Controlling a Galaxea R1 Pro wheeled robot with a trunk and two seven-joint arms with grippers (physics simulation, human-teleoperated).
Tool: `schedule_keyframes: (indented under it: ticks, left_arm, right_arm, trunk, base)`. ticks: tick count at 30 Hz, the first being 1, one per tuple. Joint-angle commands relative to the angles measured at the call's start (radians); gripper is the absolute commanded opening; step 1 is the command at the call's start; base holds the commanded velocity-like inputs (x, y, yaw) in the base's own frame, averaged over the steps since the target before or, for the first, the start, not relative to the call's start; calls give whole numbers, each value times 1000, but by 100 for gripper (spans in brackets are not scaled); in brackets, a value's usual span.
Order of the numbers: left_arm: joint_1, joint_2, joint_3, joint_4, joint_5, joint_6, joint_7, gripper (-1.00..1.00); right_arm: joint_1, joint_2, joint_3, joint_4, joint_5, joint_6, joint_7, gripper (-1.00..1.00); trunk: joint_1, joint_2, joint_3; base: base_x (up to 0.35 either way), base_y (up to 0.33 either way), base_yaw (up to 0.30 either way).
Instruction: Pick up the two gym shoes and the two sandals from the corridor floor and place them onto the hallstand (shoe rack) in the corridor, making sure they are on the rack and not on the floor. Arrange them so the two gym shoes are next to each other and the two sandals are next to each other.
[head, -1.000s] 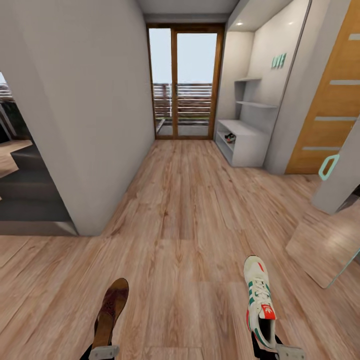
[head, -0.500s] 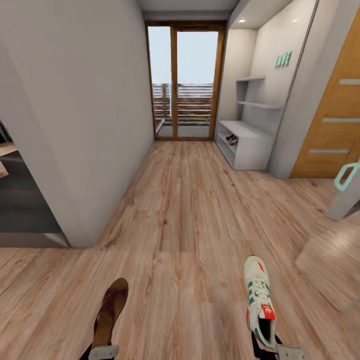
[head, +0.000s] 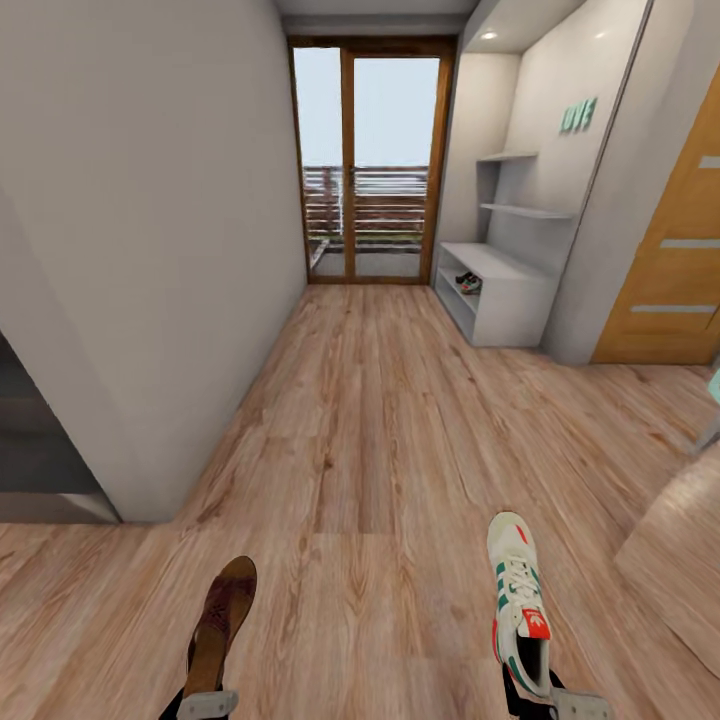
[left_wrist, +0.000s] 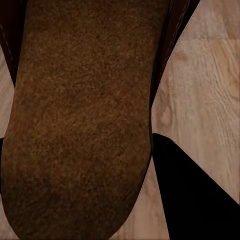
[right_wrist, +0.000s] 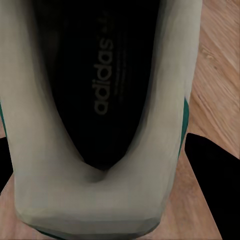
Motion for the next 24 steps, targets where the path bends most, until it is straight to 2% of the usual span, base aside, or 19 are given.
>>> schedule_keyframes:
  ticks: [1,24]
  left_arm:
    - [-1,0,6,1,-13,-3,3,-100]
    - [-1,-1,6,1,-13,-3,3,-100]
  right_arm:
    - [-1,0,-9,0,7,-3,4,-100]
    - [-1,0,-9,0,7,-3,4,-100]
  trunk:
    - [0,0,-1]
    - [0,0,-1]
  base:
    - [337,0,0]
    - [337,0,0]
